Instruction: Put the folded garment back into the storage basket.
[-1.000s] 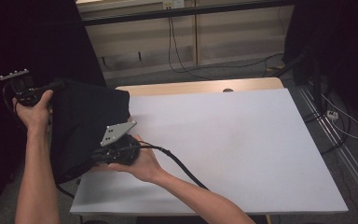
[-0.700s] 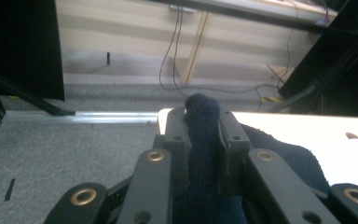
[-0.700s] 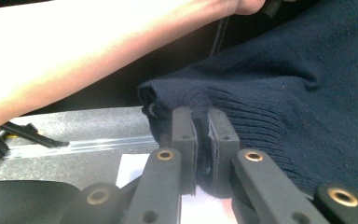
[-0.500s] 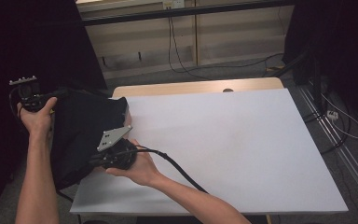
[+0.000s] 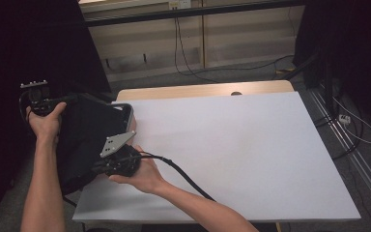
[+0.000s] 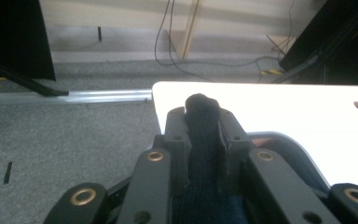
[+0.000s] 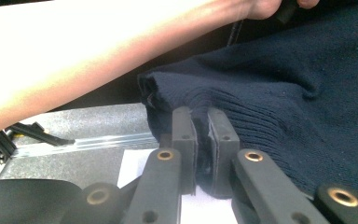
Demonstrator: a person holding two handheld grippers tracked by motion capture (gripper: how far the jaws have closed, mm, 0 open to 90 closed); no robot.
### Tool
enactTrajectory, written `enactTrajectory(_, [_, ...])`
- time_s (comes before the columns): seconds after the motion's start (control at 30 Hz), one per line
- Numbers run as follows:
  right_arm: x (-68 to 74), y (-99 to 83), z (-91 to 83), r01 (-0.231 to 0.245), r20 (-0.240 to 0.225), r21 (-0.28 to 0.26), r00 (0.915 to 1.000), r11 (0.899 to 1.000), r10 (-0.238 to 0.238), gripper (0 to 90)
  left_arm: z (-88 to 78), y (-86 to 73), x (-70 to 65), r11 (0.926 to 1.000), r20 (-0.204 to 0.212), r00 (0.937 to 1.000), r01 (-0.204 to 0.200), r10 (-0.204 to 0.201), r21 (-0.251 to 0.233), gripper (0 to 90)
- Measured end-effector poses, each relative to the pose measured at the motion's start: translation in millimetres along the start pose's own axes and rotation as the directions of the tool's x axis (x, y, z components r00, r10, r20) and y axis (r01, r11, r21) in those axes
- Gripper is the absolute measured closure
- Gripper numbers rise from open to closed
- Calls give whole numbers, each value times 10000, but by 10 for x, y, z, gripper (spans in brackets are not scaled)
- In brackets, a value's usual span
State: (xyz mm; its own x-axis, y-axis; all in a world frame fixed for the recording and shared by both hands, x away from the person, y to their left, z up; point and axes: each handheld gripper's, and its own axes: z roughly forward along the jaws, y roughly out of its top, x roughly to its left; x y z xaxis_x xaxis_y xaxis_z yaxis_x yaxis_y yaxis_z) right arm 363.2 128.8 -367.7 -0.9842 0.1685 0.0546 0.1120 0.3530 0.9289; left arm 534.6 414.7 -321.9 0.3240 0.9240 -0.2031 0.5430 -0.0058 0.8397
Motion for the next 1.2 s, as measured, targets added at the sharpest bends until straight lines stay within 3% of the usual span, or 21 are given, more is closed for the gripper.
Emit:
enactTrajectory(0.07, [-1, -6, 12, -55, 17, -35, 10000, 10000, 55, 839, 4, -13, 18, 9999, 46, 9999, 121, -121, 62, 777])
enactTrajectory(0.23, [-17, -15, 23, -119, 67, -29, 9999, 9999, 119, 839, 51, -55, 14, 9997, 15, 10000, -27, 27, 242, 776])
enactTrajectory(0.33, [-36, -16, 14, -105, 153, -6, 9998, 9999, 105, 839, 145, -103, 18, 9992, -272, 9996, 104, -94, 387, 772])
enactTrajectory(0.4, [-52, -17, 2, -56, 222, 42, 9997, 10000, 55, 839, 198, -119, -1, 9983, -589, 9980, -175, 208, 553, 768])
enactTrajectory(0.6, [-112, -32, -8, -223, 298, 37, 9993, 9997, 222, 839, 301, -120, -54, 9977, -1156, 9926, -316, 384, 598, 764])
enactTrajectory(0.67, [-112, -28, -8, -193, 486, -22, 9986, 9998, 194, 838, 313, -80, -75, 9989, -831, 9965, -40, 79, 461, 765])
enactTrajectory(0.7, [-122, -26, -5, -199, 492, -68, 9986, 9998, 202, 838, 318, -53, -106, 9995, -770, 9970, -103, 127, 311, 767])
enactTrajectory(0.77, [-150, -29, -4, -240, 514, -170, 9984, 9996, 249, 839, 324, -27, -141, 9990, -823, 9962, -263, 292, 365, 766])
enactTrajectory(0.83, [-182, -35, -5, -302, 490, -166, 9983, 9994, 310, 838, 394, -10, -189, 9963, -1172, 9905, -656, 718, 559, 765])
enactTrajectory(1.07, [-220, -72, 1, -329, 456, 80, 9984, 9994, 325, 836, 455, -161, -103, 9961, -1503, 9872, -423, 536, 770, 745])
enactTrajectory(1.2, [-221, -84, -12, -343, 463, 193, 9984, 9992, 333, 834, 447, -207, -105, 9945, -1437, 9878, -466, 599, 938, 731])
